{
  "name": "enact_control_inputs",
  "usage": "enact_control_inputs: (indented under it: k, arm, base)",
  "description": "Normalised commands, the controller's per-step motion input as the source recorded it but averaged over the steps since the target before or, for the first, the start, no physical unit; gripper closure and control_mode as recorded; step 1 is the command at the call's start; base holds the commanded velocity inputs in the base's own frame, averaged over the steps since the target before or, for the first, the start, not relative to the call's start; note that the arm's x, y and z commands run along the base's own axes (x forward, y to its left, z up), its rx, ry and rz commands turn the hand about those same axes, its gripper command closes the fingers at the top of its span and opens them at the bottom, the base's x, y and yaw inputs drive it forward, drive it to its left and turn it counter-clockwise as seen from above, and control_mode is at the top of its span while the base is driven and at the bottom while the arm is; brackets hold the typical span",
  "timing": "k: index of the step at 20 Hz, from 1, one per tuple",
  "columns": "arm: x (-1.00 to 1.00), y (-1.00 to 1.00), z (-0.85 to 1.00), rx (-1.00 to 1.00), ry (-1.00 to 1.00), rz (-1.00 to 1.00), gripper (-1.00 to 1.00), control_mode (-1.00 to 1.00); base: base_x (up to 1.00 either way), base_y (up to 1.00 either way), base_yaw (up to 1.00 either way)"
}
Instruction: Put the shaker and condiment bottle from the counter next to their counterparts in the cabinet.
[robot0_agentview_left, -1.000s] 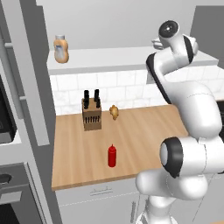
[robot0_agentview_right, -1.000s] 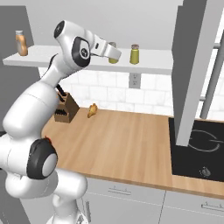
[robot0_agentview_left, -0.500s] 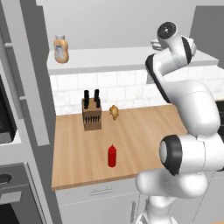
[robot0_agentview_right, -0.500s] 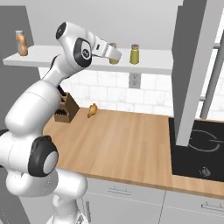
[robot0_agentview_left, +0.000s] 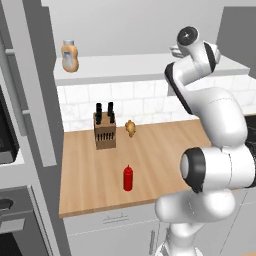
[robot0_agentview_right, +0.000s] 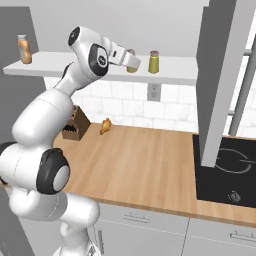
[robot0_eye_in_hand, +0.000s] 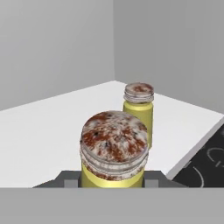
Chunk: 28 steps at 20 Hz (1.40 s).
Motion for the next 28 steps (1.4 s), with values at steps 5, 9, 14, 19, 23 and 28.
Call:
enact_control_inputs:
  k: [5, 9, 14, 19, 23, 28]
  arm:
    - [0.26, 0.00, 0.00, 0.00, 0.00, 0.00, -1.00, -1.00]
    - [0.19, 0.00, 0.00, 0.00, 0.00, 0.00, -1.00, -1.00]
    - [0.14, 0.00, 0.00, 0.00, -0.02, 0.00, -1.00, -1.00]
    - [0.07, 0.00, 0.00, 0.00, -0.01, 0.00, -1.00, -1.00]
    - [-0.39, -0.01, -0.03, 0.00, 0.00, 0.00, -1.00, -1.00]
    - [-0.73, 0.00, 0.00, 0.00, 0.00, 0.03, -1.00, -1.00]
  base:
    - [0.00, 0.00, 0.00]
    - [0.00, 0.00, 0.00]
    - [0.00, 0.00, 0.00]
    - [0.00, 0.00, 0.00]
    - [0.00, 0.00, 0.00]
    - [0.00, 0.00, 0.00]
